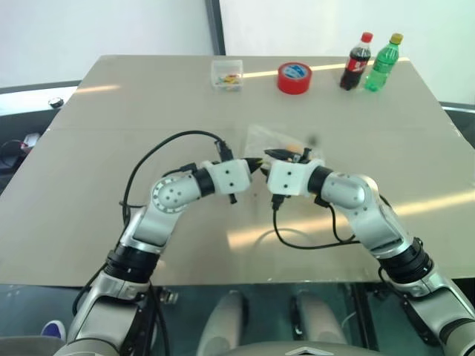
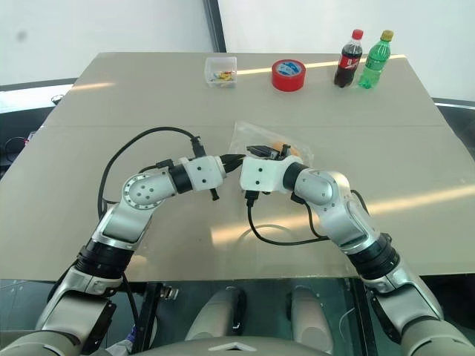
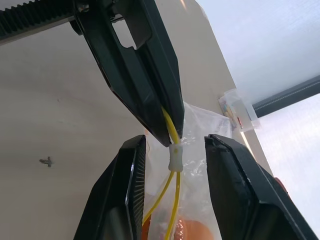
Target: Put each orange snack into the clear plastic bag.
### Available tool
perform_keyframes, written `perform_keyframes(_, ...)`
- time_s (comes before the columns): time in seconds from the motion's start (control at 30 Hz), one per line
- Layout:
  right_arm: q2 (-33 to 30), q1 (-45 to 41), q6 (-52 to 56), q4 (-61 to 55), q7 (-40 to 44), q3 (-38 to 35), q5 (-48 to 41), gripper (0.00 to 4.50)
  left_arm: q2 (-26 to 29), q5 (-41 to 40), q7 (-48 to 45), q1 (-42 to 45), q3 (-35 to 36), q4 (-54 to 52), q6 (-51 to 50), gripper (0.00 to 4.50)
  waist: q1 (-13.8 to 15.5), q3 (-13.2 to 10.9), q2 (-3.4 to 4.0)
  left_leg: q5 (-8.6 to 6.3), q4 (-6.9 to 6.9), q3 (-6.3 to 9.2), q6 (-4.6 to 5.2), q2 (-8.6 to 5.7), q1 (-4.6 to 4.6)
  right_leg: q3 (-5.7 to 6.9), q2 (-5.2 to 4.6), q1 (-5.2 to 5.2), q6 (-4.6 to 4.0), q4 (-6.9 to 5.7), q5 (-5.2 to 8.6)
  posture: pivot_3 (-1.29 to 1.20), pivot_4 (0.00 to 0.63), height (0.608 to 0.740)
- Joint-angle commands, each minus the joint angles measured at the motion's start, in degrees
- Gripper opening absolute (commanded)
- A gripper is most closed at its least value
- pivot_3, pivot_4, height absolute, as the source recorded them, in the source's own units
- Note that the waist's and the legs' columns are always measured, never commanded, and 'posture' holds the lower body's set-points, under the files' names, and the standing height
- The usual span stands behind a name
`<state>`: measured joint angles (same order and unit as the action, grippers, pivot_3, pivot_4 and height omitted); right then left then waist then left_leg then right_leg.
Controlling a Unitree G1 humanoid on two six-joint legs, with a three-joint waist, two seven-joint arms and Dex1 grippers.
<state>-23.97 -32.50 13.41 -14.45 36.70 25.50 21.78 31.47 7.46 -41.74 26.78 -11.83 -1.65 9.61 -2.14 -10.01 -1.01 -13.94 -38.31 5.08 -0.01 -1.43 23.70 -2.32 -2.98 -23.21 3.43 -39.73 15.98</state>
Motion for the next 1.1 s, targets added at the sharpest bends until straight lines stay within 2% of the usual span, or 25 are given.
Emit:
perform_keyframes(0.03, -0.2, -0.6, -0.9, -1.8, -0.2, -1.4, 0.6, 1.91, 0.3, -0.9, 0.0, 0.0, 1.1, -2.6, -0.1, 0.00, 0.0, 0.0, 0.00, 0.00, 0.00, 0.00, 0.00, 0.00, 0.00, 0.00, 0.00, 0.00, 0.00, 0.00, 0.00, 0.00, 0.150, 0.740)
perform_keyframes(0.43, -1.9, 0.2, -1.3, -2.5, 1.1, -1.8, 1.3, 1.91, 0.4, -1.6, -0.4, 0.5, 1.1, -1.8, 0.0, 0.00, 0.0, 0.0, 0.00, 0.00, 0.00, 0.00, 0.00, 0.00, 0.00, 0.00, 0.00, 0.00, 0.00, 0.00, 0.00, 0.00, 0.150, 0.740)
perform_keyframes(0.57, -1.7, 0.1, -1.2, -2.4, 1.1, -1.9, 1.3, 0.11, 0.5, -1.5, -0.4, 0.4, 1.1, -1.8, -0.1, 0.00, 0.0, 0.0, 0.00, 0.00, 0.00, 0.00, 0.00, 0.01, 0.00, 0.00, 0.00, 0.00, 0.00, 0.00, 0.00, 0.00, 0.150, 0.740)
perform_keyframes(0.6, -1.6, 0.0, -1.1, -2.4, 1.1, -1.8, 1.4, 0.04, 0.5, -1.5, -0.4, 0.4, 1.1, -1.9, -0.1, 0.00, 0.0, 0.0, 0.00, 0.00, 0.00, -0.01, 0.00, 0.00, 0.00, 0.00, 0.00, 0.00, 0.00, 0.00, 0.00, 0.00, 0.150, 0.740)
perform_keyframes(0.97, -0.8, 0.3, -0.1, -3.0, 2.8, -1.8, 0.2, 0.04, 0.2, -1.6, -0.2, 0.2, 1.1, -2.1, -0.8, 0.00, 0.0, 0.0, 0.00, 0.00, 0.00, 0.00, 0.00, 0.01, 0.00, 0.00, 0.00, 0.00, 0.00, 0.00, 0.00, 0.00, 0.150, 0.740)
perform_keyframes(1.07, -1.0, 0.2, -0.7, -3.2, 2.6, -1.7, 0.8, 0.89, 0.2, -1.7, -0.2, 0.1, 1.1, -2.2, -0.9, 0.00, 0.0, 0.0, 0.00, 0.00, 0.00, 0.00, 0.00, 0.00, 0.00, 0.00, 0.00, 0.00, 0.00, 0.00, 0.00, 0.00, 0.150, 0.740)
perform_keyframes(1.1, -1.0, 0.2, -1.0, -3.3, 2.3, -1.7, 1.3, 1.35, 0.2, -1.7, -0.2, 0.1, 1.1, -2.3, -0.9, 0.00, 0.0, 0.0, 0.00, 0.00, 0.00, 0.00, 0.00, 0.00, 0.00, -0.01, 0.00, 0.00, 0.00, 0.00, 0.00, 0.00, 0.150, 0.740)
